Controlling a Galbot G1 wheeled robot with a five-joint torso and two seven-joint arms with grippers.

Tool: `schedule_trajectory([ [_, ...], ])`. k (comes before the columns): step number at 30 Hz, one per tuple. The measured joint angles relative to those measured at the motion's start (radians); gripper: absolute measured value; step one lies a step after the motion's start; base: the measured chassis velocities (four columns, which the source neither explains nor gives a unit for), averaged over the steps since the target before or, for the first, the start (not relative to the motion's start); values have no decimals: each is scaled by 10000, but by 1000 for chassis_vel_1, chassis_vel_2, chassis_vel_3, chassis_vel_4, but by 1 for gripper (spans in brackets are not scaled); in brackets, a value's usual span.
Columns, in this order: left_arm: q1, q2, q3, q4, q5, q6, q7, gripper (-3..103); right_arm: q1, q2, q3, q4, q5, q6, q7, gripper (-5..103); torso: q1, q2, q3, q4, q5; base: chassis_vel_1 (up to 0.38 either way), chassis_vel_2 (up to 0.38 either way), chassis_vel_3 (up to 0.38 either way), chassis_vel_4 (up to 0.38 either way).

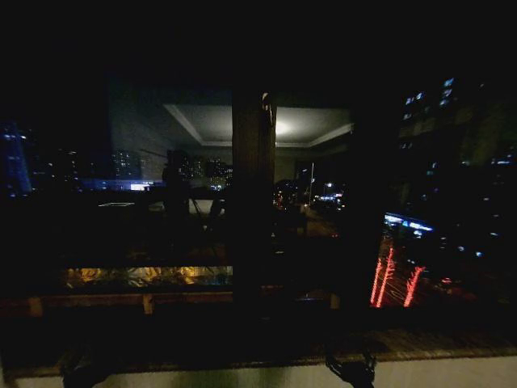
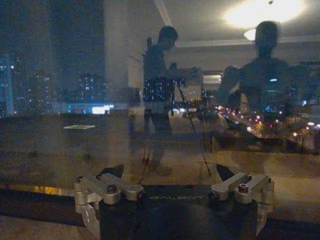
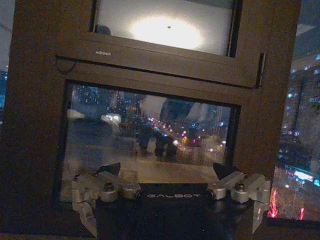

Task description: Open the curtains by pulling them apart, changing their state from closed to fully open.

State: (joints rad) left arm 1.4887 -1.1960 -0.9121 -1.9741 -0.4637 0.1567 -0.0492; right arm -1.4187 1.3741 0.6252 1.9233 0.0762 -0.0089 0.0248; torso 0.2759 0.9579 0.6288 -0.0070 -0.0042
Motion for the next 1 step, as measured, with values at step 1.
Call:
schedule_trajectory([
  [1,0,0,0,0,0,0,0,100,0,0,0,0,0,0,0,100,0,0,0,0,0,0,0,0,0],
])
